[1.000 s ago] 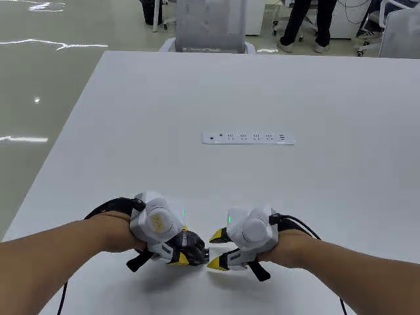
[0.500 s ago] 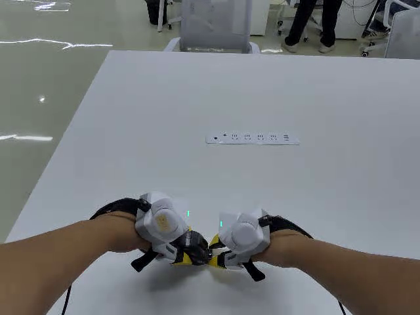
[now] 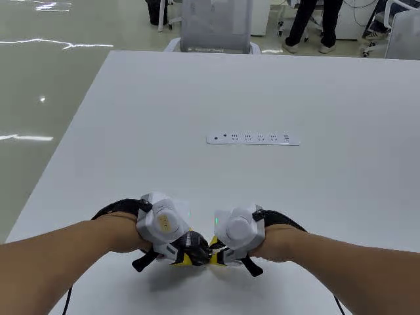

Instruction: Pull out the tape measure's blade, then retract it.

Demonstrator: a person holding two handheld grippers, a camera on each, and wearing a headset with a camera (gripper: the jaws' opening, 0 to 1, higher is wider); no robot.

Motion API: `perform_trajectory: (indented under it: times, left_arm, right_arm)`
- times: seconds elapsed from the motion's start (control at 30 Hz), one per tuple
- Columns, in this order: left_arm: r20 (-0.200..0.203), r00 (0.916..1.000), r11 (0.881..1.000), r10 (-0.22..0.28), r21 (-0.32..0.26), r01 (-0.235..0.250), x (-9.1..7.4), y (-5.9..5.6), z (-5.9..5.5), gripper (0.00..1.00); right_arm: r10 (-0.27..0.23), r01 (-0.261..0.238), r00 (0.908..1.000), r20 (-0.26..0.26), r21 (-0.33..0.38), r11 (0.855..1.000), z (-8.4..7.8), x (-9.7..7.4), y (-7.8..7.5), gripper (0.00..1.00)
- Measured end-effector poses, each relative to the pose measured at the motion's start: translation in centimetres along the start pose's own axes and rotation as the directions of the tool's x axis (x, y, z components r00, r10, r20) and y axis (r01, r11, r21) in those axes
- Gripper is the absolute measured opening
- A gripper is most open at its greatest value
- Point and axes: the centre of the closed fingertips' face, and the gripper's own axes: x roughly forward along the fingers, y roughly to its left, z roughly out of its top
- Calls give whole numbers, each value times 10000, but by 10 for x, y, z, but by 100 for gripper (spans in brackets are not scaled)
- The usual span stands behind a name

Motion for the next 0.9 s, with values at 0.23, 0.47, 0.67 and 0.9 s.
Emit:
perform_trajectory:
  times: [0.23, 0.47, 0.67, 0.9]
  left_arm:
    - [14, 10000, 10000, 79, 31, -79, 0, 0, -1, 33]
    - [-136, 9999, 9999, 73, 92, -72, 0, 0, -1, 33]
    - [-127, 9999, 9999, 69, 84, -68, 1, -1, 0, 33]
    - [-103, 9999, 10000, 44, 46, -43, 1, -1, 0, 33]
  right_arm:
    - [50, -50, 10000, -26, 24, 10000, -3, 0, -2, 13]
    - [115, -114, 9998, -180, 5, 9999, -5, -1, -1, 12]
    - [158, -159, 9996, -223, -30, 9999, -7, -2, -1, 12]
    - [203, -200, 9995, -235, 110, 9997, -9, -3, -1, 12]
